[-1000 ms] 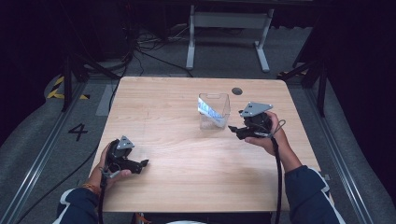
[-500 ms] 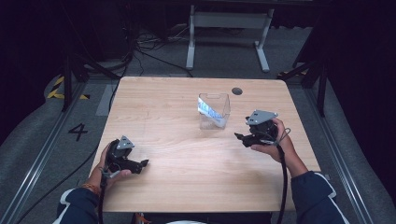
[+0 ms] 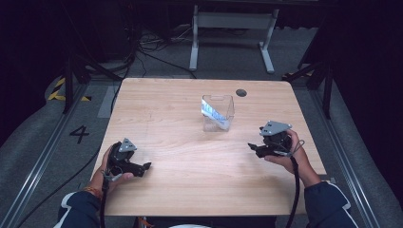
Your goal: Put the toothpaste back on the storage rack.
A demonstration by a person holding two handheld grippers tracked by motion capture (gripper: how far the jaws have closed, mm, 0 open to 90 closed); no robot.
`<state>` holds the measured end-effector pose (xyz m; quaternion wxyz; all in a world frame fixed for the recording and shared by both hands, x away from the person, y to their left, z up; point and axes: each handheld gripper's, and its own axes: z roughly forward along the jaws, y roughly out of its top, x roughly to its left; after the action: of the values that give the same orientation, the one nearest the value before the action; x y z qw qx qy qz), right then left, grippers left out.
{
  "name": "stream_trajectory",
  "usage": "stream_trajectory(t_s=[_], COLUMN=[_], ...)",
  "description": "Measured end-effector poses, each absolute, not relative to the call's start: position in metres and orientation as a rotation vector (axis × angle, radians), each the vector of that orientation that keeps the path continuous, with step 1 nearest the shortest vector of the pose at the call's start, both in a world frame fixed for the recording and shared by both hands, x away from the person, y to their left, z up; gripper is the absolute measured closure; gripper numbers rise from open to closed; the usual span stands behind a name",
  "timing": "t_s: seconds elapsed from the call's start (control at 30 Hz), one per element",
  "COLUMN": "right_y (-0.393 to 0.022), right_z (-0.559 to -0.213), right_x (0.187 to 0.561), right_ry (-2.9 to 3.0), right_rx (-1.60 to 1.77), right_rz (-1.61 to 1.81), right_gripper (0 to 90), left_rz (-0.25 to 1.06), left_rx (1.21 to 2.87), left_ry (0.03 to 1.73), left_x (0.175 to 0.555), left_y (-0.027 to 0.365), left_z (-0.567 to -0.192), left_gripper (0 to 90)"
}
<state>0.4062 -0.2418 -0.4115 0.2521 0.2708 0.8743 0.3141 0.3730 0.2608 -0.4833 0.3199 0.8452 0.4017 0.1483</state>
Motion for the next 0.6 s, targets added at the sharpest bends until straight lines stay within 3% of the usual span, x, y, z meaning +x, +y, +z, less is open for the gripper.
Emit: stream_trajectory(t_s=[0.6], right_y=[-0.287], right_z=[-0.451], right_x=[0.38], right_ry=[2.365], right_rx=[0.848], right_rz=[0.845], right_gripper=[21.7], left_rz=[0.388], left_rx=[2.225], left_ry=[1.056], left_x=[0.373], left_y=[0.261], left_z=[-0.483], left_gripper=[0.3])
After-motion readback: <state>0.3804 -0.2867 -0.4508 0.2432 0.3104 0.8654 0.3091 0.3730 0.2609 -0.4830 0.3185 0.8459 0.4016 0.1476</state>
